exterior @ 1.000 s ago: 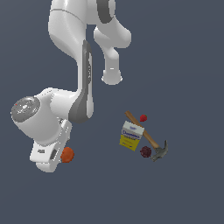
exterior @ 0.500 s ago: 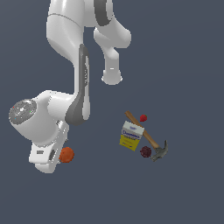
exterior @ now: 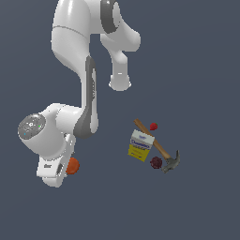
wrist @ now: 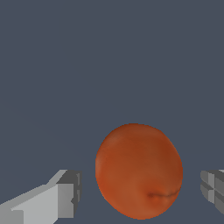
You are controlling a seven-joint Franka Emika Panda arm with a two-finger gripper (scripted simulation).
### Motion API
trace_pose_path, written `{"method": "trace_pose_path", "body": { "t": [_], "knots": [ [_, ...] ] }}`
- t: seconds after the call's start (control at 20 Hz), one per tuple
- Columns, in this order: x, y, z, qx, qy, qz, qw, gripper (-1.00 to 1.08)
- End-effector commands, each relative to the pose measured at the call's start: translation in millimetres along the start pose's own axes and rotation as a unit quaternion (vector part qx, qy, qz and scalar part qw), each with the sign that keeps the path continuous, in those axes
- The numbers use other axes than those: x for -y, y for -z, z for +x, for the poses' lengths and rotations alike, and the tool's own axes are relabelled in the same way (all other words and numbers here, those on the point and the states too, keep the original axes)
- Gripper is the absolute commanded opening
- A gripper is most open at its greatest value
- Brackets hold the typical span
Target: Pick up a designated object from a clutter of objects.
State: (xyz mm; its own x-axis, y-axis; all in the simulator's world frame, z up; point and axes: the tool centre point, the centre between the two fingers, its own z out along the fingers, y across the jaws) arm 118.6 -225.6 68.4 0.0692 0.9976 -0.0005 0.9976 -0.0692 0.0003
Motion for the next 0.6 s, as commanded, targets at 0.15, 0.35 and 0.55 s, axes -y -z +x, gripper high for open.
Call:
{"method": "trace_pose_path", "body": {
  "t": [0.15, 0.35, 0.55],
  "knots": [
    [0.5, -21.4, 0.1, 0.000, 0.001, 0.000, 1.0000, 1.00],
    [-0.8, -21.6, -0.1, 0.000, 0.001, 0.000, 1.0000, 1.00],
    [-0.8, -21.6, -0.1, 0.000, 0.001, 0.000, 1.0000, -1.00]
  ]
}}
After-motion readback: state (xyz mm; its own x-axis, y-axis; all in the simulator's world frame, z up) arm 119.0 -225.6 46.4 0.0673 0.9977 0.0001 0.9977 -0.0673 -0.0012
